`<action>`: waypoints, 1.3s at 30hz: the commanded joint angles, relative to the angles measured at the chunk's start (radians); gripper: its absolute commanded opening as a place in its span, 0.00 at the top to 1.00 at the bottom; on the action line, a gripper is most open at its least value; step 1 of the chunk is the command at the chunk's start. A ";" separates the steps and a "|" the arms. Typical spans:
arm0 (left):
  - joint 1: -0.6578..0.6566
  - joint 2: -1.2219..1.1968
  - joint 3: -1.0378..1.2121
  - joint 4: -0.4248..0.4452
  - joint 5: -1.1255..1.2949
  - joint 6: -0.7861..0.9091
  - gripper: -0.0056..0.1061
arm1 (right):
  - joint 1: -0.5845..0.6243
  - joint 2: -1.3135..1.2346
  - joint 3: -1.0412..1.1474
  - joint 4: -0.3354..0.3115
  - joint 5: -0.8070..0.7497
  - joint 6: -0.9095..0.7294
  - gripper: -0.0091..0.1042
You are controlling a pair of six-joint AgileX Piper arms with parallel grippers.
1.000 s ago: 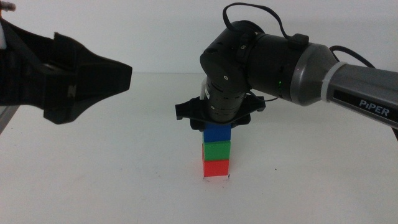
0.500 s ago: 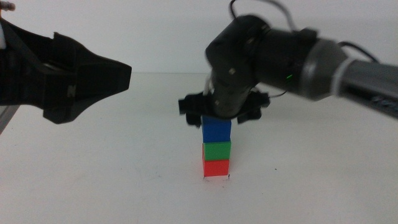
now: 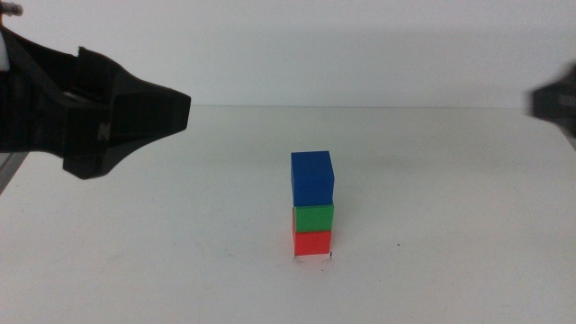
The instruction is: Stack red cubes first, then green, then blue cubes in a specific spot.
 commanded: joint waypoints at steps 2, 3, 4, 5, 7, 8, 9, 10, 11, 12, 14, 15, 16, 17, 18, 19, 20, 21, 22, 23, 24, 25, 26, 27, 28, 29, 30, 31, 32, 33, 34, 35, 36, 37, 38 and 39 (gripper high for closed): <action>0.002 -0.004 0.005 0.001 -0.014 0.000 0.11 | -0.156 -0.116 0.106 0.151 -0.102 -0.165 0.10; 0.002 -0.004 0.005 0.001 -0.014 0.000 0.11 | -0.183 -0.130 0.123 0.196 -0.118 -0.202 0.10; 0.002 -0.004 0.005 0.001 -0.014 0.000 0.11 | -0.203 -0.137 0.131 0.221 -0.125 -0.238 0.10; 0.002 -0.004 0.005 0.001 -0.014 0.000 0.11 | -0.210 -0.141 0.136 0.231 -0.130 -0.260 0.10; 0.002 -0.004 0.005 0.001 -0.014 0.000 0.11 | -0.210 -0.143 0.136 0.221 -0.136 -0.260 0.10; 0.002 -0.004 0.005 0.001 -0.014 0.000 0.11 | -0.210 -0.143 0.136 0.213 -0.136 -0.260 0.10; 0.002 -0.004 0.005 0.001 -0.014 0.000 0.11 | -0.210 -0.143 0.136 0.210 -0.136 -0.260 0.10; 0.002 -0.004 0.005 0.001 -0.014 0.000 0.11 | -0.210 -0.143 0.136 0.210 -0.136 -0.260 0.10; 0.002 -0.004 0.005 0.001 -0.014 0.000 0.11 | -0.210 -0.143 0.136 0.210 -0.136 -0.260 0.10; 0.002 -0.004 0.005 0.001 -0.014 0.000 0.11 | -0.210 -0.143 0.136 0.210 -0.136 -0.260 0.10; 0.002 -0.004 0.005 0.001 -0.014 0.000 0.11 | -0.210 -0.143 0.136 0.210 -0.136 -0.260 0.10; 0.002 -0.004 0.005 0.001 -0.014 0.000 0.11 | -0.210 -0.143 0.136 0.210 -0.136 -0.260 0.10; 0.002 -0.004 0.005 0.001 -0.014 0.000 0.11 | -0.210 -0.143 0.136 0.210 -0.136 -0.260 0.10; 0.002 -0.004 0.011 0.033 -0.014 0.000 0.11 | -0.210 -0.143 0.136 0.210 -0.136 -0.260 0.10; 0.006 -0.004 0.017 0.055 -0.017 0.000 0.11 | -0.210 -0.143 0.136 0.210 -0.136 -0.260 0.10; 0.017 -0.017 0.030 0.073 -0.031 0.000 0.11 | -0.210 -0.143 0.136 0.210 -0.136 -0.260 0.10; 0.042 -0.040 0.051 0.090 -0.058 0.000 0.11 | -0.210 -0.143 0.136 0.210 -0.136 -0.260 0.10; 0.065 -0.060 0.076 0.092 -0.102 0.000 0.11 | -0.210 -0.143 0.136 0.210 -0.136 -0.260 0.10; 0.099 -0.087 0.114 0.087 -0.151 0.000 0.11 | -0.210 -0.143 0.136 0.210 -0.136 -0.260 0.10; 0.137 -0.114 0.156 0.075 -0.196 0.000 0.11 | -0.210 -0.143 0.136 0.215 -0.136 -0.260 0.10; 0.169 -0.137 0.201 0.064 -0.230 0.000 0.11 | -0.210 -0.143 0.136 0.215 -0.136 -0.260 0.10; 0.211 -0.168 0.248 0.049 -0.282 0.000 0.11 | -0.210 -0.143 0.136 0.215 -0.136 -0.260 0.10; 0.253 -0.193 0.298 0.042 -0.317 0.000 0.11 | -0.210 -0.143 0.136 0.215 -0.138 -0.260 0.10; 0.286 -0.209 0.339 0.031 -0.353 0.000 0.11 | -0.210 -0.144 0.142 0.219 -0.144 -0.260 0.10; 0.327 -0.236 0.392 0.027 -0.393 0.000 0.11 | -0.210 -0.149 0.154 0.219 -0.154 -0.260 0.10; 0.367 -0.265 0.446 0.027 -0.424 0.000 0.11 | -0.210 -0.162 0.171 0.219 -0.175 -0.260 0.10; 0.406 -0.298 0.488 0.027 -0.442 0.000 0.11 | -0.210 -0.180 0.208 0.219 -0.222 -0.260 0.10; 0.442 -0.334 0.540 0.027 -0.456 0.000 0.11 | -0.210 -0.206 0.261 0.214 -0.290 -0.260 0.10; 0.468 -0.366 0.590 0.027 -0.465 0.000 0.11 | -0.210 -0.238 0.314 0.211 -0.370 -0.260 0.10; 0.492 -0.407 0.642 0.027 -0.471 0.000 0.11 | -0.210 -0.279 0.388 0.197 -0.459 -0.260 0.10; 0.521 -0.450 0.694 0.027 -0.485 0.000 0.11 | -0.210 -0.333 0.467 0.169 -0.542 -0.260 0.10; 0.538 -0.494 0.744 0.027 -0.495 0.000 0.11 | -0.213 -0.382 0.543 0.130 -0.589 -0.260 0.10; 0.548 -0.538 0.785 0.027 -0.504 0.000 0.11 | -0.217 -0.445 0.612 0.104 -0.616 -0.260 0.10; 0.557 -0.582 0.831 0.025 -0.509 0.000 0.11 | -0.225 -0.508 0.673 0.078 -0.618 -0.260 0.10; 0.559 -0.625 0.873 0.021 -0.509 0.000 0.11 | -0.236 -0.568 0.731 0.075 -0.615 -0.260 0.10; 0.559 -0.659 0.904 0.019 -0.509 0.000 0.11 | -0.246 -0.614 0.773 0.084 -0.614 -0.260 0.10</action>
